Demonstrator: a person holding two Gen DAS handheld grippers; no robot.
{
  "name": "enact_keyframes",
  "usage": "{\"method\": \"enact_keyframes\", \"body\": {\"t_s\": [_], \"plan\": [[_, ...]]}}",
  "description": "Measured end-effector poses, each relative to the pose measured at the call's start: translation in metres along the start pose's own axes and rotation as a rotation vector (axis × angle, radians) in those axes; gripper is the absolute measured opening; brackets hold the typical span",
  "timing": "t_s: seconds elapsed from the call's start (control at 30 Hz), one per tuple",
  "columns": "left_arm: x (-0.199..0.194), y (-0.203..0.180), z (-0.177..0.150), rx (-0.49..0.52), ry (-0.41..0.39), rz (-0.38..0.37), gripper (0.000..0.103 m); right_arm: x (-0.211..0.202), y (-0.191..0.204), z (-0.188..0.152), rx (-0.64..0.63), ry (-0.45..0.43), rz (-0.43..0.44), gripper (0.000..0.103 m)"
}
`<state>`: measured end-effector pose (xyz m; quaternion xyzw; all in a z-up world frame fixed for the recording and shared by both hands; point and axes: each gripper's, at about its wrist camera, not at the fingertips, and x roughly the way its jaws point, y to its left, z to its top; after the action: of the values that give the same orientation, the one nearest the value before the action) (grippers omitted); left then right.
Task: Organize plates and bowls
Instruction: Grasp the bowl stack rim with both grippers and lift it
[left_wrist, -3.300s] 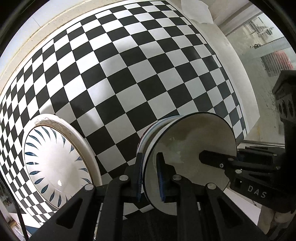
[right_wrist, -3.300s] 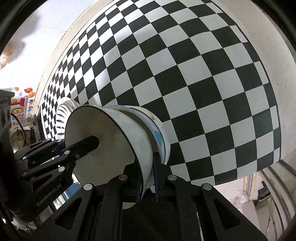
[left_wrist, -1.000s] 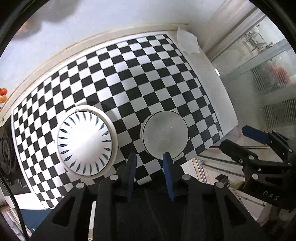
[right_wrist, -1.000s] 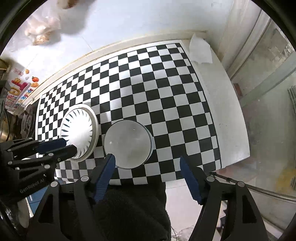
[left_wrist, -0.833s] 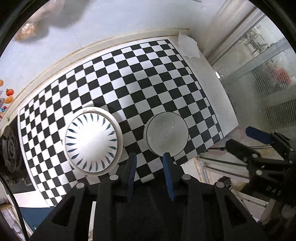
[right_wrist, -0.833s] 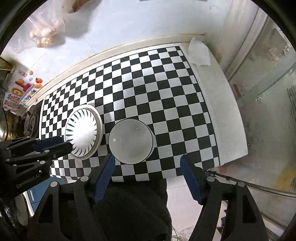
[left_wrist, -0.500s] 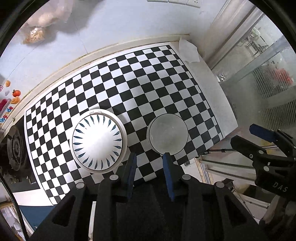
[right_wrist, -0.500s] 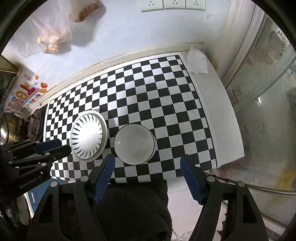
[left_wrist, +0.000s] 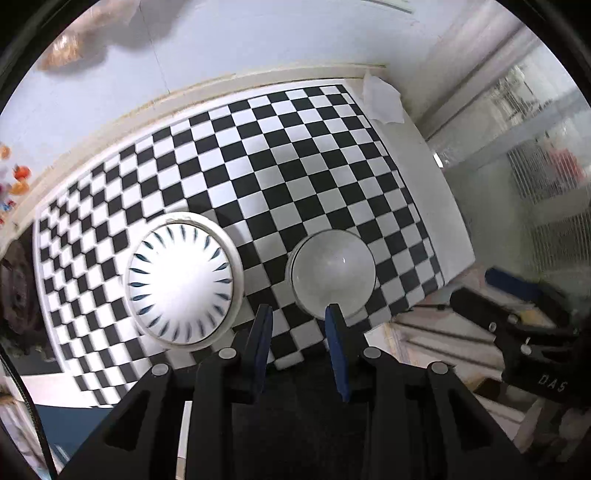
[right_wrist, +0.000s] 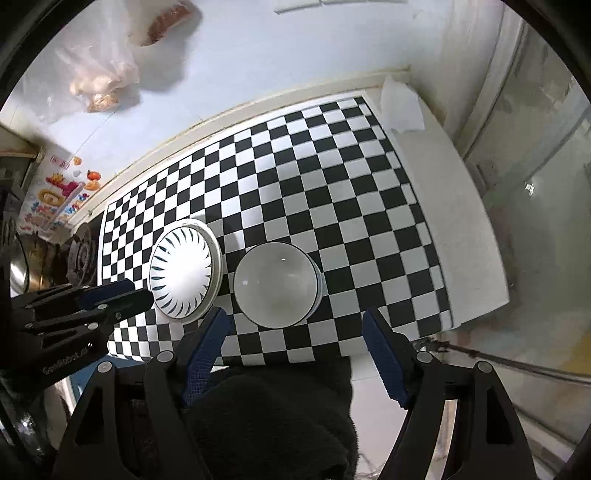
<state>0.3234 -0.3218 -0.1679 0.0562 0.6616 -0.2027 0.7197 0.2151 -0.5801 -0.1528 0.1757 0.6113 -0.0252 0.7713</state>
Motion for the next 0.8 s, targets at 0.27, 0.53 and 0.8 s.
{"method": "enact_keyframes", "body": {"t_s": [0.27,0.53,0.8], "plan": [[0.080,0.029,0.029,-0.146,0.101,-0.099,0.027,0.090,-0.042,0.012,0.105,0.085,0.086,0.079],[0.142,0.044,0.035,-0.212,0.225,-0.192,0.027,0.169,-0.072,0.012,0.217,0.196,0.193,0.079],[0.183,0.041,0.034,-0.236,0.310,-0.294,0.032,0.221,-0.076,0.008,0.268,0.264,0.296,0.079]]}}
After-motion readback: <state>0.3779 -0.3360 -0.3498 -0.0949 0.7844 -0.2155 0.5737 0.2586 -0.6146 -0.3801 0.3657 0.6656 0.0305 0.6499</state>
